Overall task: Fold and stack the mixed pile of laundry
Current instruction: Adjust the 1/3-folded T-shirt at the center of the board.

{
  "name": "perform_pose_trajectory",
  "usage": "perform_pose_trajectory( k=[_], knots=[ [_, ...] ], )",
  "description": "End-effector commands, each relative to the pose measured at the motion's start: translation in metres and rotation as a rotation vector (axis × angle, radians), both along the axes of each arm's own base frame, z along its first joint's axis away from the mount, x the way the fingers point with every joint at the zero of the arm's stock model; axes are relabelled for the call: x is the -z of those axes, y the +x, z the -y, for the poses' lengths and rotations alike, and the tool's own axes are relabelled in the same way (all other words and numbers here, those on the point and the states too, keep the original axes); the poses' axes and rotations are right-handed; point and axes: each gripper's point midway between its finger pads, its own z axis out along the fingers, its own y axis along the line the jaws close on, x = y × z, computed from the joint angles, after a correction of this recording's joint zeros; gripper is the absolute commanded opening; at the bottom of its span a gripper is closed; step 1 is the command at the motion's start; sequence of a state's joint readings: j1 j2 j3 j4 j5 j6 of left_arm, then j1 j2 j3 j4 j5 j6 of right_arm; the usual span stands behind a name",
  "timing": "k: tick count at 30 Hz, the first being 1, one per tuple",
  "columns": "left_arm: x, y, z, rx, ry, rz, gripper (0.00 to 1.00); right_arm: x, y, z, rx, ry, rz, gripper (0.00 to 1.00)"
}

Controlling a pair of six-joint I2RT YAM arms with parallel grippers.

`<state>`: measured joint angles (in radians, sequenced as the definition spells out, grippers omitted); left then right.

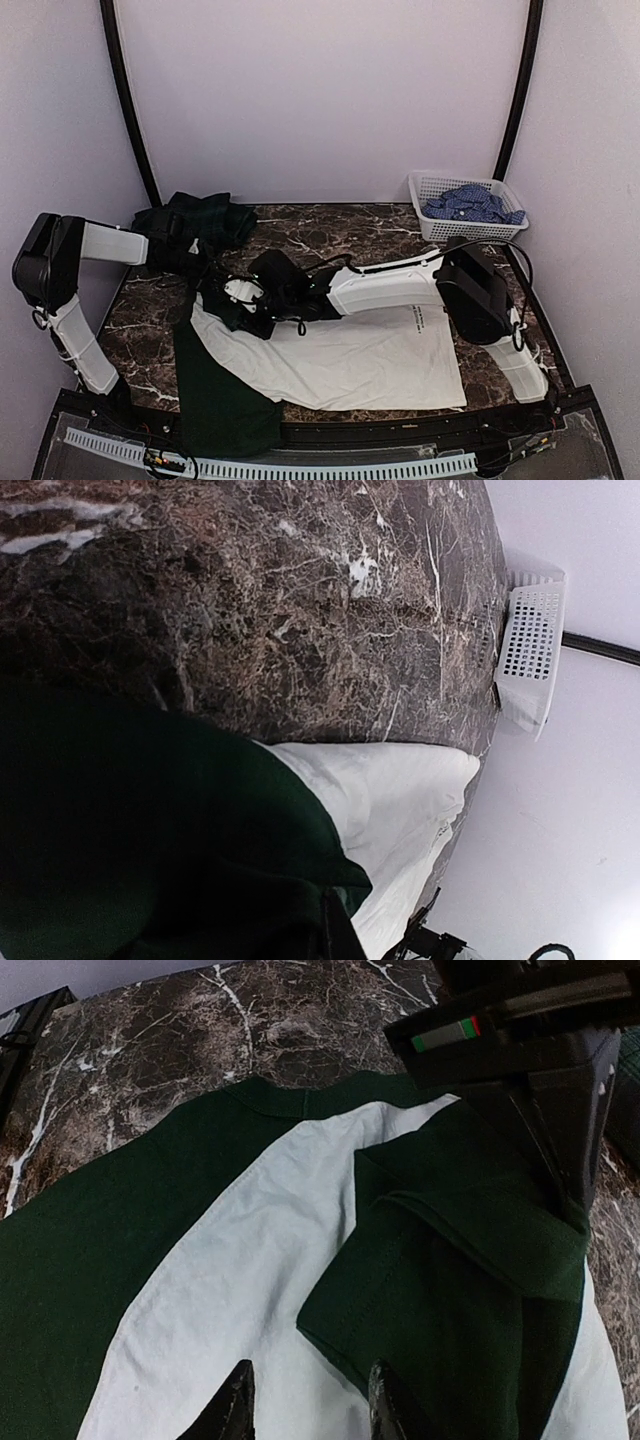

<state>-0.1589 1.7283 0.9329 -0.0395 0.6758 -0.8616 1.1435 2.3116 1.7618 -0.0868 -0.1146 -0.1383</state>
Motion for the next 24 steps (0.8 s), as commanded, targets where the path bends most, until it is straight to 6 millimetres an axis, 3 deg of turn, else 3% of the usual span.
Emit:
perform_pose_trajectory(
  k=[1,17,20,24],
  knots=[
    [-0.001,0.0,0.002,0.011,-0.035,0.005,0.01,-0.003,0.009,-0.019,-0.02,-0.012,0.102,0.37],
    [0.002,-0.001,0.001,0.012,-0.045,-0.008,0.01,0.052,0.008,-0.036,-0.032,-0.152,0.174,0.52],
    [0.001,0.002,0.002,0.012,-0.049,0.012,0.01,0.056,0.016,-0.034,0.004,-0.177,0.21,0.48],
    [-0.001,0.003,0.002,0.01,-0.052,0.016,0.01,0.044,0.025,-0.03,0.049,-0.197,0.25,0.32]
  ],
)
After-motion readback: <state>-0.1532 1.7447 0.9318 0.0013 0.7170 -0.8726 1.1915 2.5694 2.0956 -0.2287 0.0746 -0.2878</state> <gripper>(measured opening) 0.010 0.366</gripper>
